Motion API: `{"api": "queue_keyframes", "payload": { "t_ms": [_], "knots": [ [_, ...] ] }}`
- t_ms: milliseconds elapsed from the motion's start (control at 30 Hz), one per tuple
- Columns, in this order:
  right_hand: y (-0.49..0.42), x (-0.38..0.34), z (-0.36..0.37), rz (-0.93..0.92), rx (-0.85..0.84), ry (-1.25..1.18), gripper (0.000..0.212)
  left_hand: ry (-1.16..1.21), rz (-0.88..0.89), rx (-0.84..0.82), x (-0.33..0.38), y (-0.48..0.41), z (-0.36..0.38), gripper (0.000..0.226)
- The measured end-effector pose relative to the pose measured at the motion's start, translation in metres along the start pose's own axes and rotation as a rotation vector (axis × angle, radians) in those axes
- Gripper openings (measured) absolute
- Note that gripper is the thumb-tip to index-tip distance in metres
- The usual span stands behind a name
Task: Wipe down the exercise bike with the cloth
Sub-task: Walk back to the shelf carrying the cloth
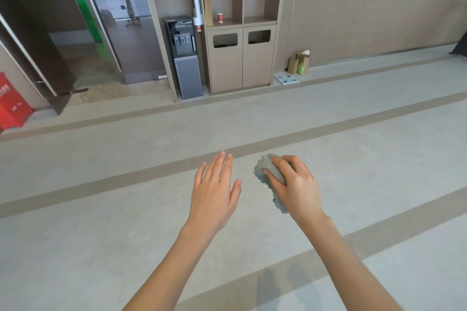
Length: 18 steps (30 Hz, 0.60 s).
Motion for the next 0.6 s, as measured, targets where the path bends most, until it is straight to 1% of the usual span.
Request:
{"api": "queue_keyframes", "payload": {
  "t_ms": [200,333,600],
  "knots": [
    [-0.090,0.064,0.064,0.013,0.027,-0.011,0.024,-0.009,-0.004,-0.021,-0.015,-0.116,0.063,0.056],
    [-0.153,0.113,0.120,0.023,0.036,-0.022,0.023,-0.004,-0.009,-0.023,-0.030,-0.201,0.119,0.056],
    [-0.321,0.213,0.241,0.012,0.050,0.016,0.022,0.007,0.004,0.001,-0.061,-0.413,0.217,0.054]
  ]
}}
Point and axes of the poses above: each hand's wrist, its own y-axis away from the middle knuckle, its own z-axis out of the palm, x = y × z, the point moved 8 cm from there along -y, towards the middle knuckle, and after that the axes turned 5 degrees about x, right-handed, at the moved point
